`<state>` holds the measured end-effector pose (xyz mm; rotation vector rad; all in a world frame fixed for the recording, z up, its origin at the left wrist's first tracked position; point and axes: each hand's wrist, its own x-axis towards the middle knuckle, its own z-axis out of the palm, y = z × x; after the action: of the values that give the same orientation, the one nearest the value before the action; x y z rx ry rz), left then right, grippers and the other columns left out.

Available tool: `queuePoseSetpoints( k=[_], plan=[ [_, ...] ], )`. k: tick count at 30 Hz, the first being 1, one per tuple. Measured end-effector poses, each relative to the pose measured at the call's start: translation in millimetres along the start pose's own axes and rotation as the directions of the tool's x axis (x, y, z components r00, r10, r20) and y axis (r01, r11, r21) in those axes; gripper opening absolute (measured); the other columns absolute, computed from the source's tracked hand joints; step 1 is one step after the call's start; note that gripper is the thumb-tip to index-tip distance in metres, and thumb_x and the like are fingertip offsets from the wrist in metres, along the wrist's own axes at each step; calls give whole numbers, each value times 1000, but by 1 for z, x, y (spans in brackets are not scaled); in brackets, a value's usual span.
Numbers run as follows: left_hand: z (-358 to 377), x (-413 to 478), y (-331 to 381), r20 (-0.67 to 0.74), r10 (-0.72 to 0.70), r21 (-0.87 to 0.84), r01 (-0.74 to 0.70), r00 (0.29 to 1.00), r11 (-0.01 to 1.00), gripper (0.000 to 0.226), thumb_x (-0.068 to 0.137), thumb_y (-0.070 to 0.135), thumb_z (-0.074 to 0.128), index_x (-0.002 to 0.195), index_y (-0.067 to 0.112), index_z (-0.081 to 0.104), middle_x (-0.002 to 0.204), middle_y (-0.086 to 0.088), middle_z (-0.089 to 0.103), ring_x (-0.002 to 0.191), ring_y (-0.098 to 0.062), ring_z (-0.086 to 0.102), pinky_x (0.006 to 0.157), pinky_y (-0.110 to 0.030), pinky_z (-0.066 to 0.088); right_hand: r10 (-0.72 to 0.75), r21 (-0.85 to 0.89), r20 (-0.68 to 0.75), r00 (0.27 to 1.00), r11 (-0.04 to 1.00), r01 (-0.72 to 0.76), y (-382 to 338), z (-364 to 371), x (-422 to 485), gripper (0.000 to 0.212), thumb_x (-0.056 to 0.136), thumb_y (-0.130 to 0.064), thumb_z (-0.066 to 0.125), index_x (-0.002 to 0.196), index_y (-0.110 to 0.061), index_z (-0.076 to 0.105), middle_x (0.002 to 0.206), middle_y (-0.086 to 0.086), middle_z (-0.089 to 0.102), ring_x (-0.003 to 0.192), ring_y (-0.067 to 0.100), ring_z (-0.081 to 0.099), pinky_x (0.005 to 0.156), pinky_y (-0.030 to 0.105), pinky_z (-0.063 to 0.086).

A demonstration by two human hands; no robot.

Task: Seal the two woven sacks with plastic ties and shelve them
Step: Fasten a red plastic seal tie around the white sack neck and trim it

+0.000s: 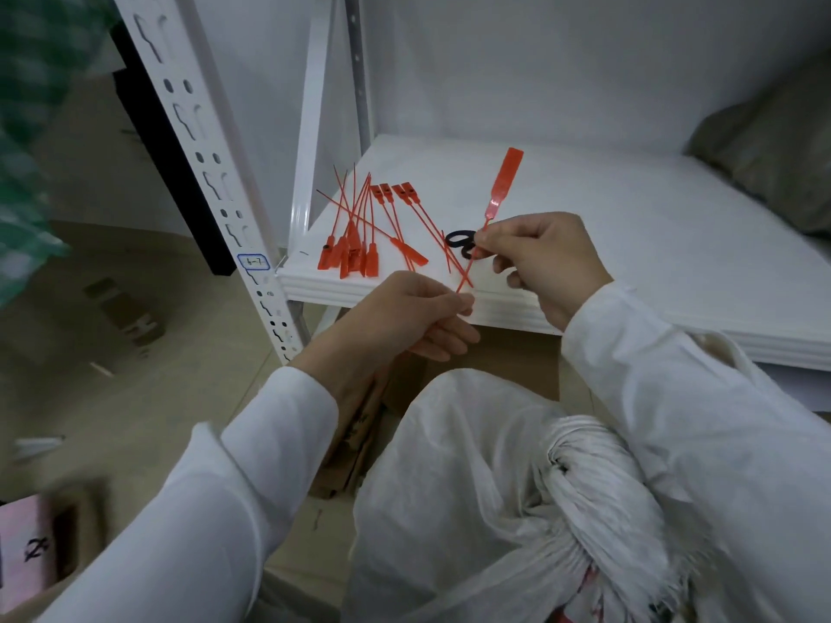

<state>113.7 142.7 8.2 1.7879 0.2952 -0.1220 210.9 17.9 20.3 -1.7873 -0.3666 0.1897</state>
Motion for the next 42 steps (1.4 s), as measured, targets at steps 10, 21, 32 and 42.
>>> queuePoseSetpoints(
  k=[10,21,32,42],
  plan=[
    [-55,82,-23,-598,151,429,155,787,890,23,93,31,61,101,10,67,94,-1,65,86,-17,61,90,-31,48,24,-315,-254,967,943,-106,-3,55,133,16,81,-10,65,95,-4,70,99,11,71,90,25,69,81,35,58],
    [-66,139,-12,-255,318,930,142,913,339,33,96,11,54,130,10,56,128,-13,56,117,-29,54,104,-38,42,-26,-455,-111,993,890,-27,28,58,118,29,83,-5,66,111,-2,69,116,10,68,104,23,65,93,25,49],
    [-90,138,-22,-314,397,763,-20,862,646,30,95,-1,50,120,12,60,119,-8,63,109,-24,60,100,-30,43,-167,-735,297,940,588,337,30,67,87,38,91,-47,55,123,-28,64,126,-2,62,112,20,56,97,36,46],
    [-85,146,-23,-128,480,952,-29,868,306,12,94,18,60,102,17,70,104,-5,65,93,-24,60,95,-31,46,-147,-858,204,968,449,249,42,51,98,38,90,-45,54,107,-15,69,106,4,67,95,22,61,83,35,50]
  ],
)
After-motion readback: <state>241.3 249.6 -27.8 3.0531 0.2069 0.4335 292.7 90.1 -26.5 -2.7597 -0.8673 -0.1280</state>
